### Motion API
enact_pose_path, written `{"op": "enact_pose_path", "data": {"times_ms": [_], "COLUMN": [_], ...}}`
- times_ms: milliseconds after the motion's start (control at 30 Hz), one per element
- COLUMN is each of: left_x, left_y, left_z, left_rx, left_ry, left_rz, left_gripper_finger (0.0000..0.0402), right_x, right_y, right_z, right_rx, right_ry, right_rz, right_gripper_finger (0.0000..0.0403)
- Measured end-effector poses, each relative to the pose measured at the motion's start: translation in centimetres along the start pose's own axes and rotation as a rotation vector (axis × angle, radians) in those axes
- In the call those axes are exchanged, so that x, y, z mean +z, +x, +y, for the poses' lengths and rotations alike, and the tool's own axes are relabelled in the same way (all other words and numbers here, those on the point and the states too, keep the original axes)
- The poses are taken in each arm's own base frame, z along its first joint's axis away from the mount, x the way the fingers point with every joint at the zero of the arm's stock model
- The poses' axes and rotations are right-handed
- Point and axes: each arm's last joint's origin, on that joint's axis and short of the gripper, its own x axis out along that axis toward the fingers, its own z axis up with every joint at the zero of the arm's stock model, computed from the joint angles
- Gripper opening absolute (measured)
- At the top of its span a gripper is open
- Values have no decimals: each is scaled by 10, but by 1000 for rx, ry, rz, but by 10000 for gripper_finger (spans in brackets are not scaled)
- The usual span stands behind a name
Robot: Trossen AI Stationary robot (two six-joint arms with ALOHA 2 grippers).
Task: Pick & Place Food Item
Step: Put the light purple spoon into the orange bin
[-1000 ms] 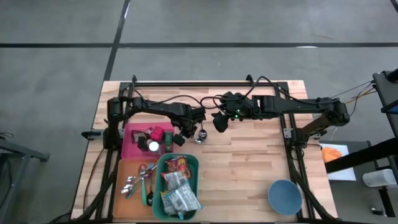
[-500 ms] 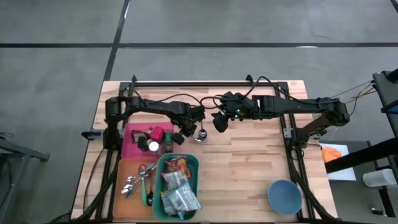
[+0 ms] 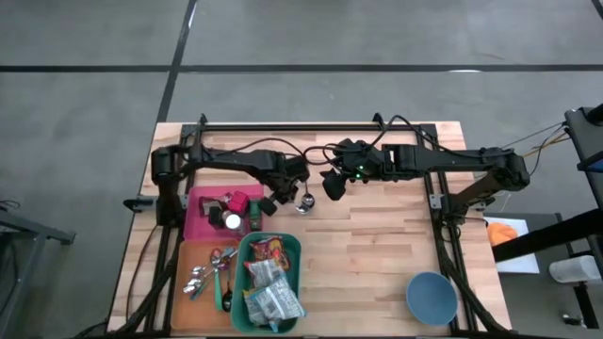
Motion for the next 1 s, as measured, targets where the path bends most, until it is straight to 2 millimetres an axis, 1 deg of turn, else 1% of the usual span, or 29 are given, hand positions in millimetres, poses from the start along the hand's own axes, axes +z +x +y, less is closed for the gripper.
{"op": "enact_pose_path", "data": {"times_ms": [133,300,433,533,767,1000], "left_x": [1,7,12,15,20,16], "left_y": [-20,-51,-76,-94,-137,-176], "left_z": [2,6,14,25,61,111], "left_rx": [-31,-76,-89,-78,-29,23], "left_ry": [52,160,279,374,586,713], "left_rz": [6,-16,-30,-39,-44,-3], "left_gripper_finger": [26,26,26,26,26,26], "right_x": [0,0,0,0,0,0], "right_y": [0,0,0,0,0,0], "right_z": [0,0,0,0,0,0], "right_rx": [0,1,1,0,0,0], "right_ry": [0,0,0,0,0,0], "right_rz": [0,-1,0,0,0,0], "right_gripper_finger": [233,233,233,233,233,233]}}
